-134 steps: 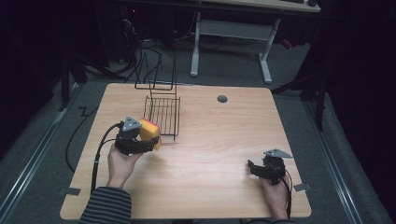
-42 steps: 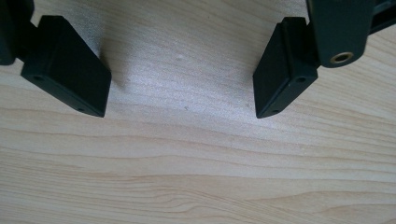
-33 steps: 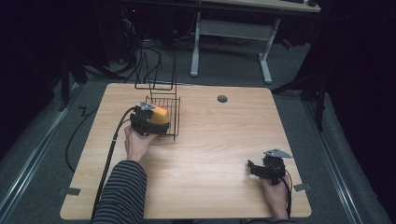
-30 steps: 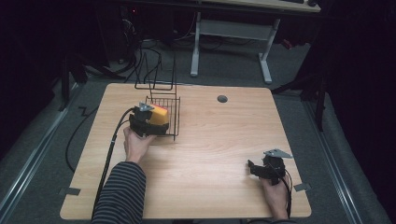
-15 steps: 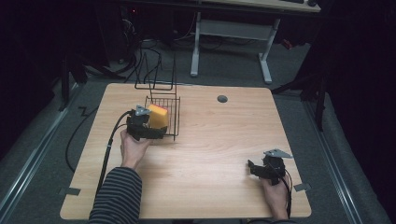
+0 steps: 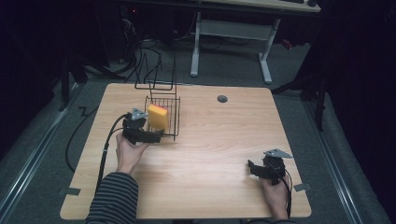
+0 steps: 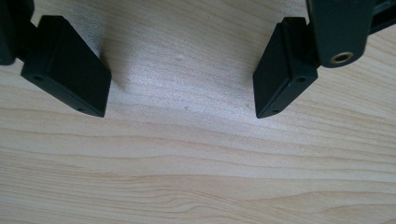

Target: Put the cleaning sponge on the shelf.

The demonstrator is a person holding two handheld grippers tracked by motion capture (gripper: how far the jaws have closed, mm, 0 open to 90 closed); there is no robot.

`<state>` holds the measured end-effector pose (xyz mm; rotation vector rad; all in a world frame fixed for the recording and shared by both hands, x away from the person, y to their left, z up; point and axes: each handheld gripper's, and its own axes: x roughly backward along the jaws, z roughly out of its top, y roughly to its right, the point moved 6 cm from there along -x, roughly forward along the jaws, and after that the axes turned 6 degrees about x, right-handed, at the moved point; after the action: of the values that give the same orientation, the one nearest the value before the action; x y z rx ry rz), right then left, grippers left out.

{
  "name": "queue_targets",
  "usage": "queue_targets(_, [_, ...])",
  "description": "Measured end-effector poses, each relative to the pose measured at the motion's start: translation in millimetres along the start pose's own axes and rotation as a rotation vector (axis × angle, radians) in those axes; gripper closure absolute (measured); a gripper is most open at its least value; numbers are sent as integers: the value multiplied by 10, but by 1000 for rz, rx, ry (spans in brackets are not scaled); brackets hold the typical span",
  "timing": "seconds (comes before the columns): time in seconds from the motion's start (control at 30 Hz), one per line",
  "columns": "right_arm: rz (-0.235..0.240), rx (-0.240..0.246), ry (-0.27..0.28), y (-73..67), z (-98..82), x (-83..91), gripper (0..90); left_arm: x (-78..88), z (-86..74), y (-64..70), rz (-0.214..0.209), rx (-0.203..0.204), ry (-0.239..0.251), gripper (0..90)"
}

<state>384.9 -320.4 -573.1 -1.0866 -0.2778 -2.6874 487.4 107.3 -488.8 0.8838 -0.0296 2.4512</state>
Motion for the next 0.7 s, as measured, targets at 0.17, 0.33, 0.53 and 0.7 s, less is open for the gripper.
queue_targets(0.17, [0, 0, 0, 0, 0, 0, 195, 85, -4, 20, -4, -9, 11, 7])
queue_targets(0.33, [0, 0, 0, 0, 0, 0, 195, 168, -2, 40, -19, -6, 30, 14])
queue_targets(0.53, [0, 0, 0, 0, 0, 0, 195, 281, -9, 47, -28, 1, 53, 20])
queue_targets(0.7, [0, -2, -3, -2, -2, 3, 195, 403, -29, 17, -7, -15, 62, 23])
